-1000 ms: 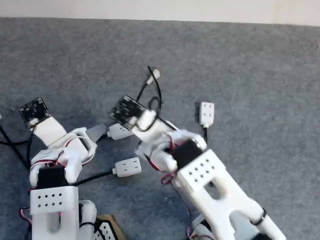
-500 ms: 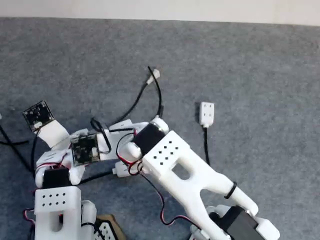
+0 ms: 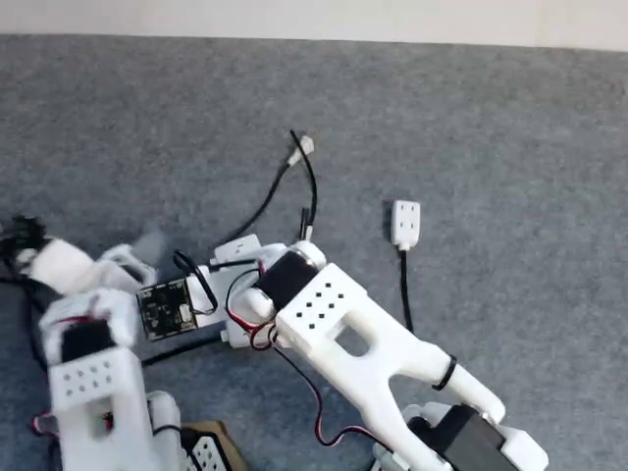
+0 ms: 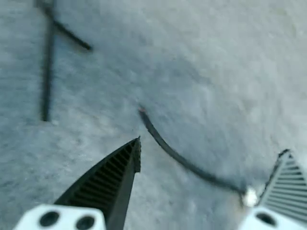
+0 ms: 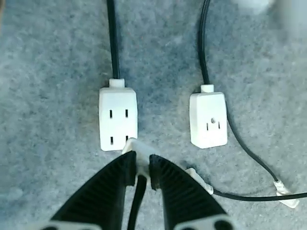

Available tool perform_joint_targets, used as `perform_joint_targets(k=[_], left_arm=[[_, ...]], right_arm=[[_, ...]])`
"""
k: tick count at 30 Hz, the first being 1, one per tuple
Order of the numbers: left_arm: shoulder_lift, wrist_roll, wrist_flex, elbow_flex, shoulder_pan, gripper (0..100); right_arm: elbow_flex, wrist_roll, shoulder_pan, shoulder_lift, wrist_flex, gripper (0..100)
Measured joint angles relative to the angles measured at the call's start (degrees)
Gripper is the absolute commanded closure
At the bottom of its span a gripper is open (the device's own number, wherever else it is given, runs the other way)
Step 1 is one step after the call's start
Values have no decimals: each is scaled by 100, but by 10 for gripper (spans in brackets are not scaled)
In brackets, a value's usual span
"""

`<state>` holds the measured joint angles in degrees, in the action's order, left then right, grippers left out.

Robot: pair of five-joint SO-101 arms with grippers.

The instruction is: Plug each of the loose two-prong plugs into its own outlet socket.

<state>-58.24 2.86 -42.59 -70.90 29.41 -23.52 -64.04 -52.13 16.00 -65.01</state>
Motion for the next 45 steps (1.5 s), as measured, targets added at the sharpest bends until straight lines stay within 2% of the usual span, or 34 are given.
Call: perform_joint_targets(k=[5,9,18,24,29,41,45], left_arm=[[1574,-352,70,853,501,583],[2251,-554,70,1213,897,585],[2242,-563,9,1301,941,585],[2110,-563,-193,1301,941,585],[2110,-563,-229,1301,949,585],[2110,-563,-273,1301,949,585],[2110,-519,-334,1301,835,585]], right_arm=[[-53,0,26,0,44,993],[-53,0,220,0,44,993],[-70,-132,202,642,-519,993],[-457,-176,-123,809,-607,993],[-589,-211,-360,659,-316,993],[-624,-211,-369,237,167,993],[-633,-422,-343,167,211,993]])
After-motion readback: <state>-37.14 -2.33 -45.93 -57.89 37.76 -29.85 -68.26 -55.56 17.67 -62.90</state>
